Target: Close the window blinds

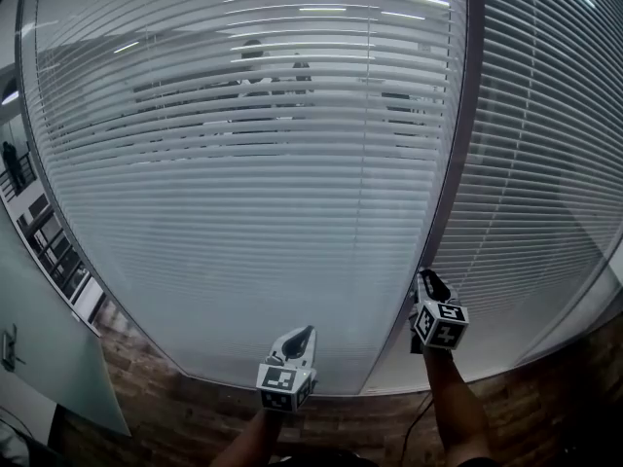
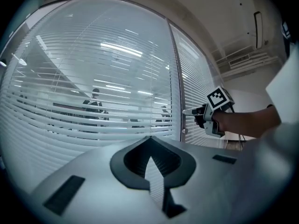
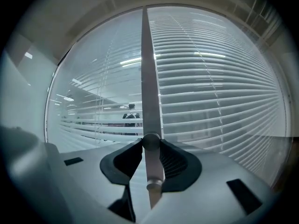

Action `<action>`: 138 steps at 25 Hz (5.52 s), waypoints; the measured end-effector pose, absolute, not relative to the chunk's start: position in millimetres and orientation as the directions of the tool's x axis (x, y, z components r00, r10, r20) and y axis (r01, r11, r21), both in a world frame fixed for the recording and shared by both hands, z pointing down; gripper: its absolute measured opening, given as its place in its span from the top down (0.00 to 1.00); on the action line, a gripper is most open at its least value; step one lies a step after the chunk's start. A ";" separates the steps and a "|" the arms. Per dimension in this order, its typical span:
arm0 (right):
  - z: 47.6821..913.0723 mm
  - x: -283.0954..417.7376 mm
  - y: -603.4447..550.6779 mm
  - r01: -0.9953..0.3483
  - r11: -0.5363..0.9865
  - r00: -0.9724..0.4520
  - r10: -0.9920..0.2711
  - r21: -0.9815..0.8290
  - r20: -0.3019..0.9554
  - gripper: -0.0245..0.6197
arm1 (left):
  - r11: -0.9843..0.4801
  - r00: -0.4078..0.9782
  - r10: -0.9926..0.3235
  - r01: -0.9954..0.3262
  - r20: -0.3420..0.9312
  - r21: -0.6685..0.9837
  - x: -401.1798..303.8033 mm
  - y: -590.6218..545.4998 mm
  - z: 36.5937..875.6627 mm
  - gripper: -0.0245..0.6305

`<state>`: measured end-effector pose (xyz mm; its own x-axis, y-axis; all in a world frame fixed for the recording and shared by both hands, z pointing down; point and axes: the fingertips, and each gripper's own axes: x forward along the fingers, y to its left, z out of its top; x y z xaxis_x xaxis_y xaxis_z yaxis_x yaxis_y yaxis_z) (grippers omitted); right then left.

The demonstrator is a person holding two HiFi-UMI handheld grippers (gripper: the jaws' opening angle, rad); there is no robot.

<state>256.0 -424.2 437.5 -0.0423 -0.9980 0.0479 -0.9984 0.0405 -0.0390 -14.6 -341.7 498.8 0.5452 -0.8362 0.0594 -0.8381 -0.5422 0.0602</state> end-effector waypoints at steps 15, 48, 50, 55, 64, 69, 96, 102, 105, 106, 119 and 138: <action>437.5 245.8 -421.7 -0.806 0.044 0.006 -0.997 0.590 0.081 0.78 | -0.551 0.555 -0.829 -0.832 0.068 0.067 -7.3 -343.9 506.4 0.96; 453.8 238.9 -419.9 -0.305 0.074 0.015 -0.996 0.949 0.082 0.75 | -0.556 0.562 -0.820 -0.827 0.103 0.085 -2.3 -342.6 520.6 0.96; 450.1 236.6 -416.8 -0.502 0.091 0.000 -0.994 0.860 0.105 0.73 | -0.557 0.563 -0.820 -0.827 0.106 0.084 -1.0 -343.1 522.0 0.96; 442.0 248.5 -417.5 -0.909 0.042 -0.016 -0.998 0.415 0.065 0.72 | -0.561 0.568 -0.816 -0.823 0.108 0.085 1.8 -342.4 522.6 0.96; 447.9 255.9 -423.2 -0.998 -0.019 0.017 -0.999 -0.055 0.035 0.72 | -0.582 0.588 -0.801 -0.809 0.112 0.083 12.9 -338.3 526.1 0.96; 449.4 262.9 -423.1 -0.997 -0.013 0.011 -1.000 -0.073 0.016 0.77 | -0.568 0.573 -0.815 -0.820 0.092 0.078 9.8 -337.6 524.4 0.96; 453.0 239.4 -425.0 -0.240 0.036 0.082 -0.995 0.970 0.057 0.78 | -0.572 0.576 -0.810 -0.817 0.108 0.072 9.8 -343.5 529.9 0.96; 450.1 240.8 -425.3 -0.208 0.045 0.076 -0.995 0.977 0.061 0.78 | -0.565 0.570 -0.815 -0.822 0.107 0.073 9.6 -344.8 523.3 0.96; 450.1 241.6 -425.2 -0.212 0.040 0.076 -0.995 0.976 0.057 0.77 | -0.562 0.566 -0.817 -0.824 0.109 0.068 9.3 -344.3 524.2 0.96; 450.0 241.7 -425.1 -0.215 0.037 0.078 -0.995 0.976 0.055 0.77 | -0.561 0.566 -0.817 -0.825 0.112 0.068 9.4 -343.7 524.6 0.96; 439.4 247.5 -404.7 -0.583 -0.004 0.054 -0.998 0.813 0.034 0.77 | -0.553 0.554 -0.824 -0.832 0.118 0.043 11.7 -338.8 517.9 0.96; 490.3 244.5 -337.5 -0.936 0.105 -0.101 -0.994 0.337 0.031 0.95 | -0.434 0.437 -0.895 -0.900 0.088 0.043 32.0 -328.6 507.1 0.96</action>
